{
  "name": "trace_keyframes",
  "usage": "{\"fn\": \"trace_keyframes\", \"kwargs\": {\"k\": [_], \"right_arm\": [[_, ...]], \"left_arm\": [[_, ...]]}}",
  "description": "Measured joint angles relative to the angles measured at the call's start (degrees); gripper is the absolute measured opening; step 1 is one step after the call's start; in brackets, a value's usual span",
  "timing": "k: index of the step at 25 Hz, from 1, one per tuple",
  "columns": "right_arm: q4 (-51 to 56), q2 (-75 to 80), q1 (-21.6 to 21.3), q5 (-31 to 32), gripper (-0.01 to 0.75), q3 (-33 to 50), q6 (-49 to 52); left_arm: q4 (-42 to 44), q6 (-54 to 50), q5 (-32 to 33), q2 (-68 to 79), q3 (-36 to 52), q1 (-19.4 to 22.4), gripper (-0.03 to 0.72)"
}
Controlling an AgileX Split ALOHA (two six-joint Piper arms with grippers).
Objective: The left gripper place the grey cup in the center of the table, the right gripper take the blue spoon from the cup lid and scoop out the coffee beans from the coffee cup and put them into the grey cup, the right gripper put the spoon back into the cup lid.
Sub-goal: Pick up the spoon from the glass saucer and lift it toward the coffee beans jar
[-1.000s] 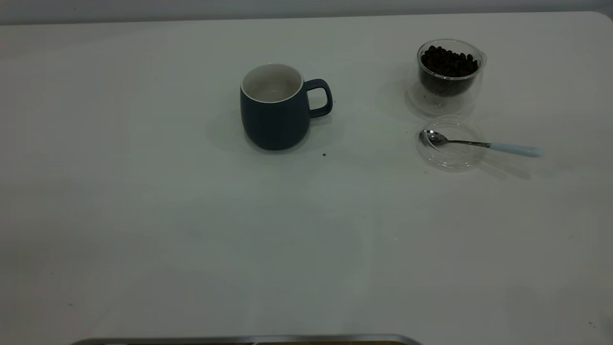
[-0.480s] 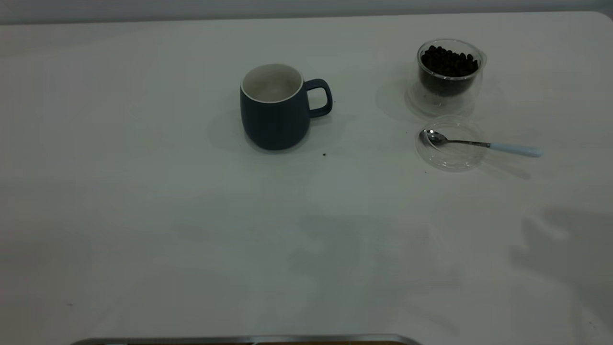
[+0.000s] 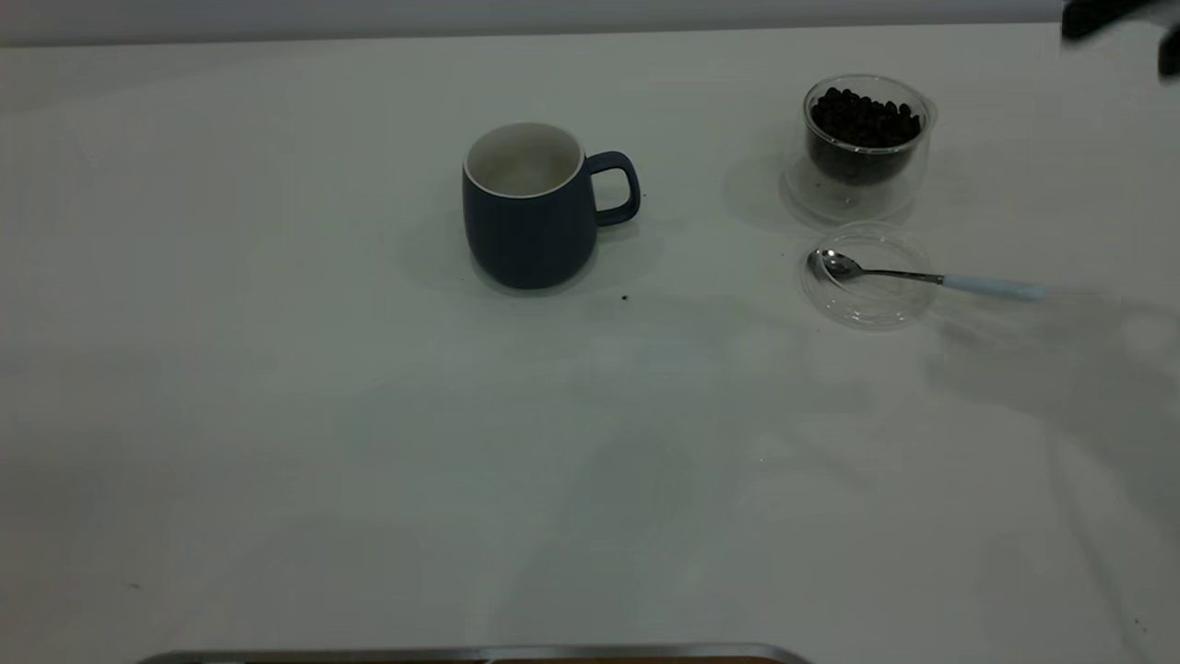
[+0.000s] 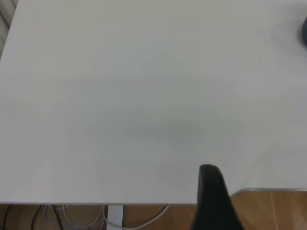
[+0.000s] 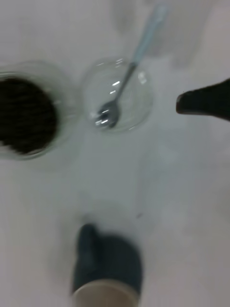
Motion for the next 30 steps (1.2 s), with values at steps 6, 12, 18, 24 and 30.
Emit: {"fn": "trace_keyframes", "kwargs": {"k": [6, 12, 18, 24, 30], "right_arm": [[13.91, 2.62, -12.36, 11.69, 0.612, -2.12, -13.63], [31.66, 11.53, -18.09, 17.15, 0.625, 1.25, -30.48], [51.26, 22.38, -18.09, 18.0, 0.625, 5.54, -50.15], [58.69, 31.1, -18.09, 18.19, 0.625, 6.57, -58.71], [60.5, 37.99, -19.79, 19.76, 0.625, 6.57, -62.68]], "left_arm": [[0.0, 0.0, 0.0, 0.0, 0.0, 0.0, 0.548], [0.0, 0.0, 0.0, 0.0, 0.0, 0.0, 0.548], [0.0, 0.46, 0.0, 0.0, 0.0, 0.0, 0.548], [0.0, 0.46, 0.0, 0.0, 0.0, 0.0, 0.548], [0.0, 0.46, 0.0, 0.0, 0.0, 0.0, 0.548]]}}
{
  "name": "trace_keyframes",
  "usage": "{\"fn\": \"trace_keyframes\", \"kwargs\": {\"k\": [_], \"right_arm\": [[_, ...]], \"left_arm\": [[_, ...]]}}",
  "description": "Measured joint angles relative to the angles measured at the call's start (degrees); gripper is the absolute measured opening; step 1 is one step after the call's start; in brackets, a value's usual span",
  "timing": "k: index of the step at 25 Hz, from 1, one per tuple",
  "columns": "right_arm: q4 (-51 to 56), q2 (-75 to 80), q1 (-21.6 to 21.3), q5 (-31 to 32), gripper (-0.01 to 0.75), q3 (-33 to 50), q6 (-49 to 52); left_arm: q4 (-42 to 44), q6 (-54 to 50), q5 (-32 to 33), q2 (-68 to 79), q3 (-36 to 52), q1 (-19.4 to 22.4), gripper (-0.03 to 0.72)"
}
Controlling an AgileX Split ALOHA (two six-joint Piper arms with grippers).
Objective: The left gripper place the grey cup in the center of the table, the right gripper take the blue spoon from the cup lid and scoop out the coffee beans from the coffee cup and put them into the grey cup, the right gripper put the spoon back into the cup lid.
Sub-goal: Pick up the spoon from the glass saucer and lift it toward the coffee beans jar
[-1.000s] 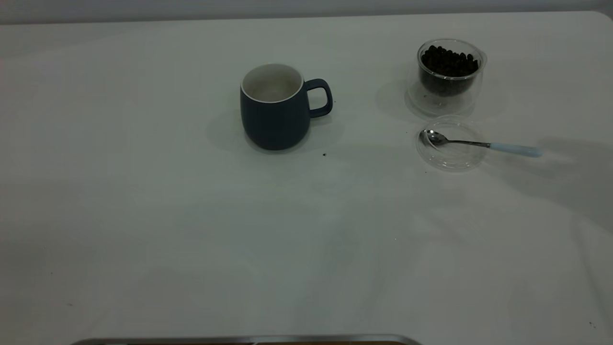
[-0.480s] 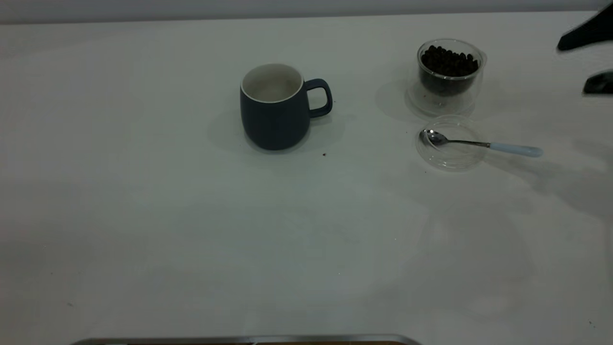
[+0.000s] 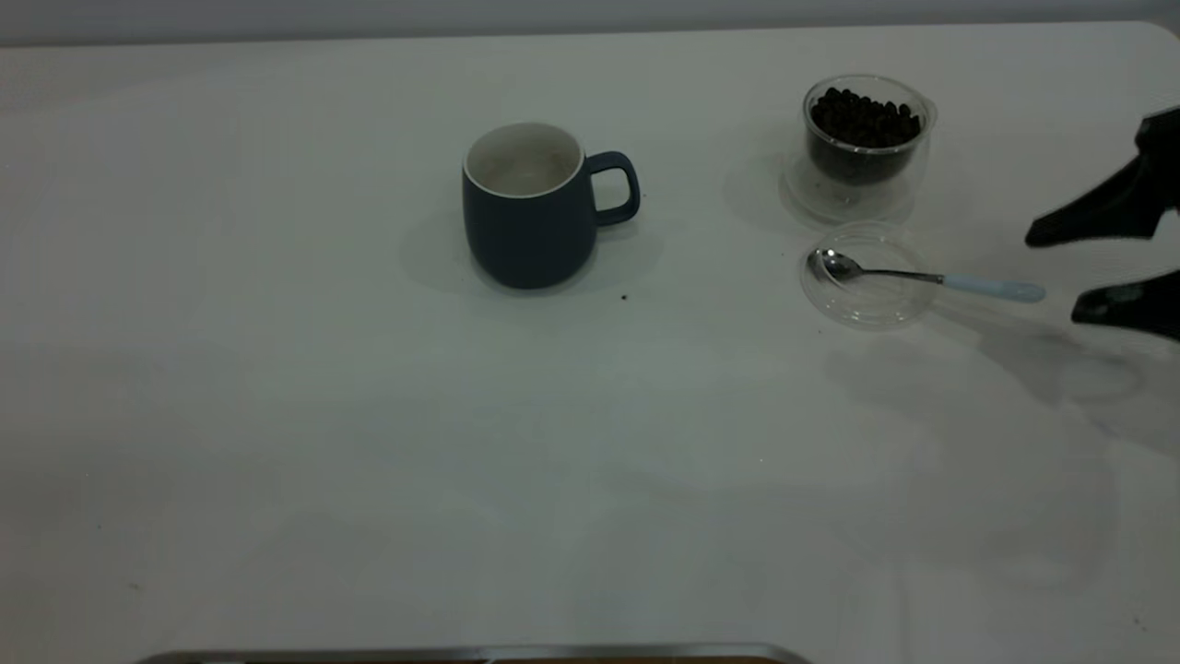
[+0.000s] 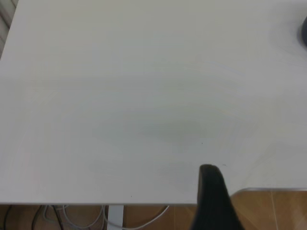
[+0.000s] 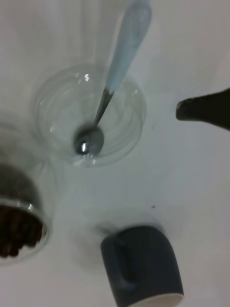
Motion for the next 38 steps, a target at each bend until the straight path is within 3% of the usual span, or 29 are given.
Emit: {"fn": "trace_keyframes", "kwargs": {"k": [6, 22, 38], "right_arm": [[0.0, 3.63, -1.87, 0.99, 0.625, -0.53, -3.87], [0.04, 12.84, -1.93, 8.45, 0.615, -6.75, -7.05], [0.04, 15.76, 0.22, 11.04, 0.596, -9.82, -6.76]], "left_arm": [[0.0, -0.06, 0.0, 0.0, 0.0, 0.0, 0.548], [0.0, -0.14, 0.0, 0.0, 0.0, 0.0, 0.548], [0.0, -0.14, 0.0, 0.0, 0.0, 0.0, 0.548]]}}
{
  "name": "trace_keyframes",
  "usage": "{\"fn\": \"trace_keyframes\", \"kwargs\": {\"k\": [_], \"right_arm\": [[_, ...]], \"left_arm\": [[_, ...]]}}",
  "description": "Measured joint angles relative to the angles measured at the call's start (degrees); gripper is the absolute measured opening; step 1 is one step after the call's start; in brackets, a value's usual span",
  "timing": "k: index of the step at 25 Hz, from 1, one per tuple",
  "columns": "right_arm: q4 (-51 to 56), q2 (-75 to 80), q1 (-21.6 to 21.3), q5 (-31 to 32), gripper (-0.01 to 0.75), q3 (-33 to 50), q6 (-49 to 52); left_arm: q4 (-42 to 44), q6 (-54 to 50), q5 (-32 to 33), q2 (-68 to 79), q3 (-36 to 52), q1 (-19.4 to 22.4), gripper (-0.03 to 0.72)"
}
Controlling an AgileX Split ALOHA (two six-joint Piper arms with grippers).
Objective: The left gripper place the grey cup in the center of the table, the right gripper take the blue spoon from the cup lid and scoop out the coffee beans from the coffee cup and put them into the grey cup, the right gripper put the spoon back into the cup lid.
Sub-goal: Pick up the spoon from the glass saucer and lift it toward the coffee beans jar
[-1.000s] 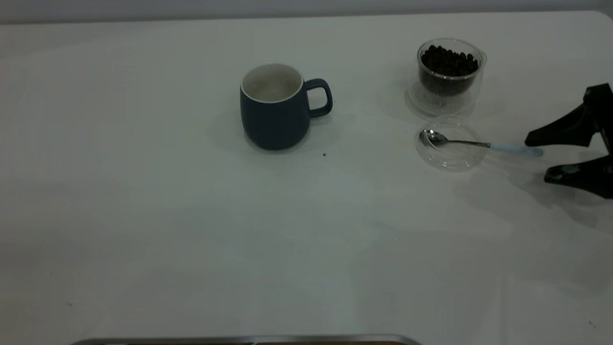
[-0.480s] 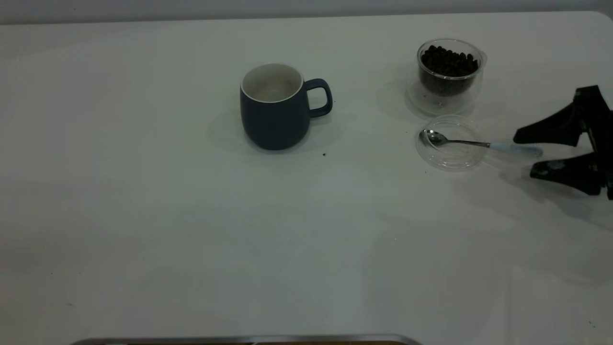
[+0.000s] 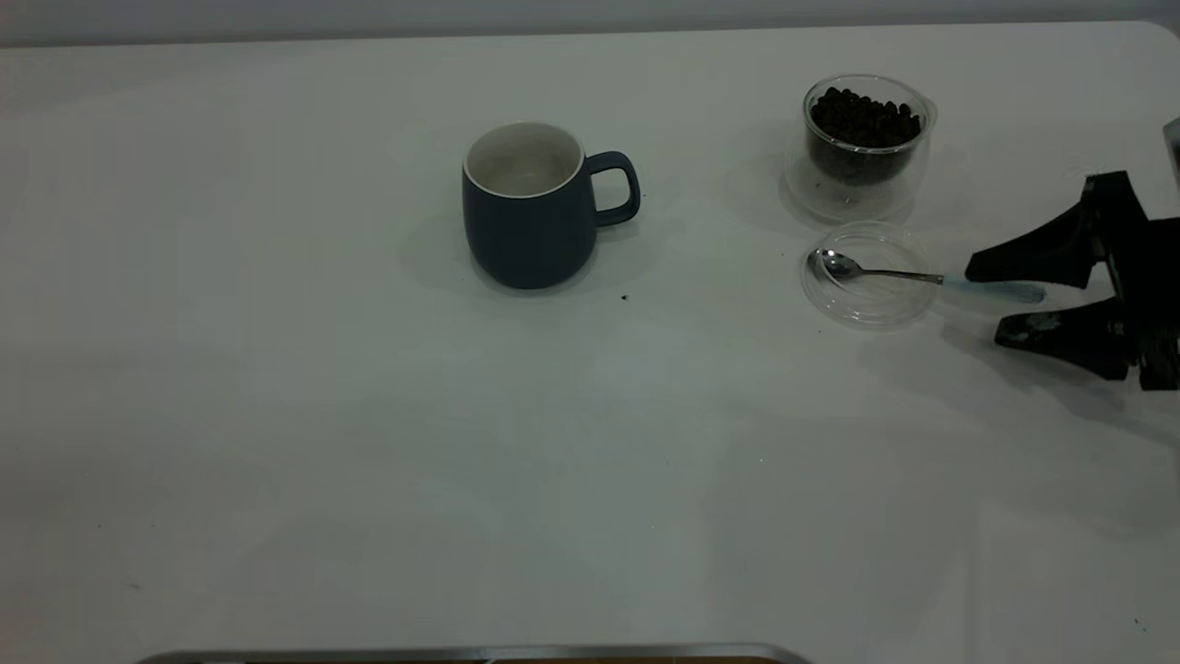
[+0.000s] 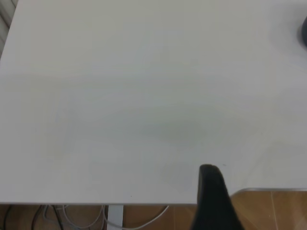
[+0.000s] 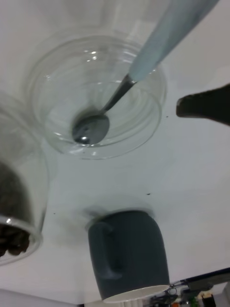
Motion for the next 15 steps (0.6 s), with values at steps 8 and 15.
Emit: {"fn": "trace_keyframes", "kwargs": {"k": [8, 15], "right_arm": [[0.02, 0.4, 0.0, 1.48, 0.592, -1.55, 0.04], [0.02, 0.47, 1.0, 2.17, 0.582, -2.14, 0.32]], "left_arm": [[0.0, 0.0, 0.0, 0.0, 0.0, 0.0, 0.548], [0.0, 0.13, 0.0, 0.0, 0.0, 0.0, 0.548]]}}
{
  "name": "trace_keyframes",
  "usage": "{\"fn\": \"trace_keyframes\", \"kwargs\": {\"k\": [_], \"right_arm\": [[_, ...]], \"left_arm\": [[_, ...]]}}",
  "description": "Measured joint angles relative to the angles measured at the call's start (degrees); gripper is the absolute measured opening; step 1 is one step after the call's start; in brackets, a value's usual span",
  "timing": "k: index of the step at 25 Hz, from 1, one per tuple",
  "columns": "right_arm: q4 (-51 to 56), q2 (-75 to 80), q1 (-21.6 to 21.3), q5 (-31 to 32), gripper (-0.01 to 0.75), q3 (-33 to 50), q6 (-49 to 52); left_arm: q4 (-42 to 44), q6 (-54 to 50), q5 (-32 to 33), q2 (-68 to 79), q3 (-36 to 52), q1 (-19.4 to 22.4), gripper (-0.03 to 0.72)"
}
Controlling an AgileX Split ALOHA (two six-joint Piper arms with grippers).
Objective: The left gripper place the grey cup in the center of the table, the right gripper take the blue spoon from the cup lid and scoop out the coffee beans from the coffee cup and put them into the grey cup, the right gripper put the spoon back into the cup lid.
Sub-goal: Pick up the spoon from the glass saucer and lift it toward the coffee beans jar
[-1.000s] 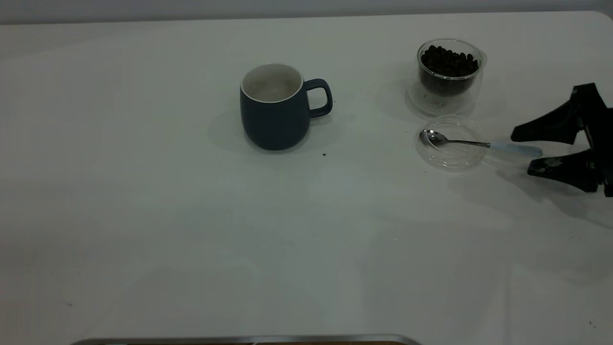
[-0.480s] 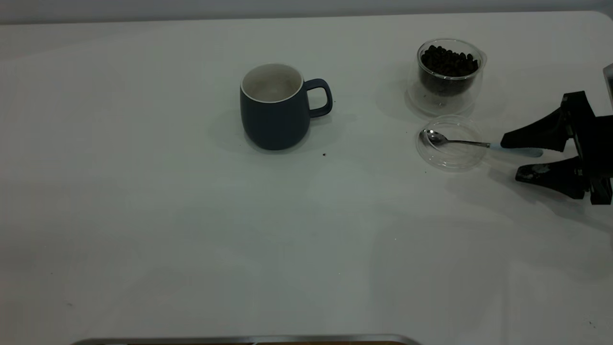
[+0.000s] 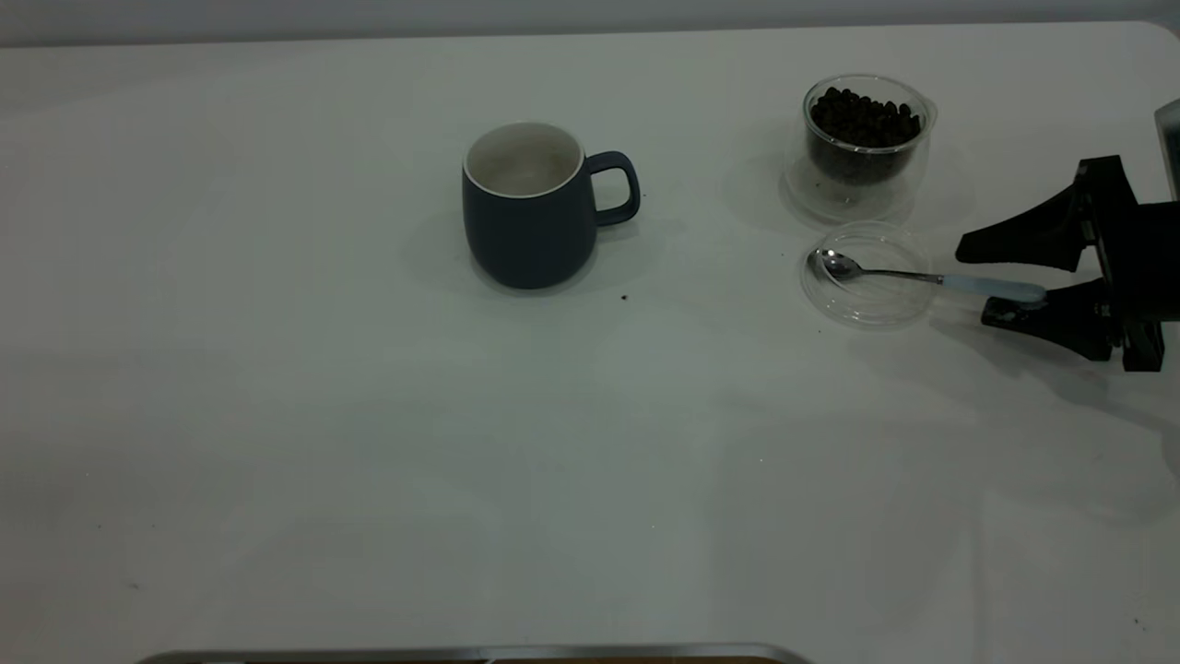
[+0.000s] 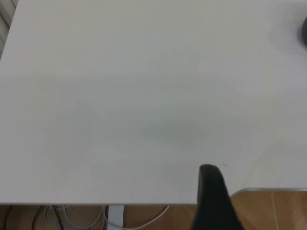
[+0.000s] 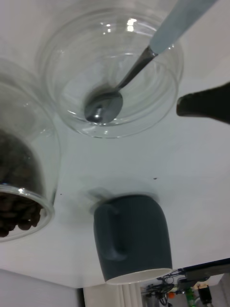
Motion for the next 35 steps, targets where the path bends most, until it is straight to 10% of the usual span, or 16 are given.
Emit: {"fn": "trace_keyframes", "kwargs": {"k": [21, 35], "right_arm": [[0.0, 0.0, 0.0, 0.67, 0.126, -0.05, 0.63], [-1.13, -9.66, -1.34, -6.94, 0.115, 7.85, 3.06]], "left_arm": [[0.0, 0.0, 0.0, 0.0, 0.0, 0.0, 0.548], [0.0, -0.14, 0.0, 0.0, 0.0, 0.0, 0.548]]}}
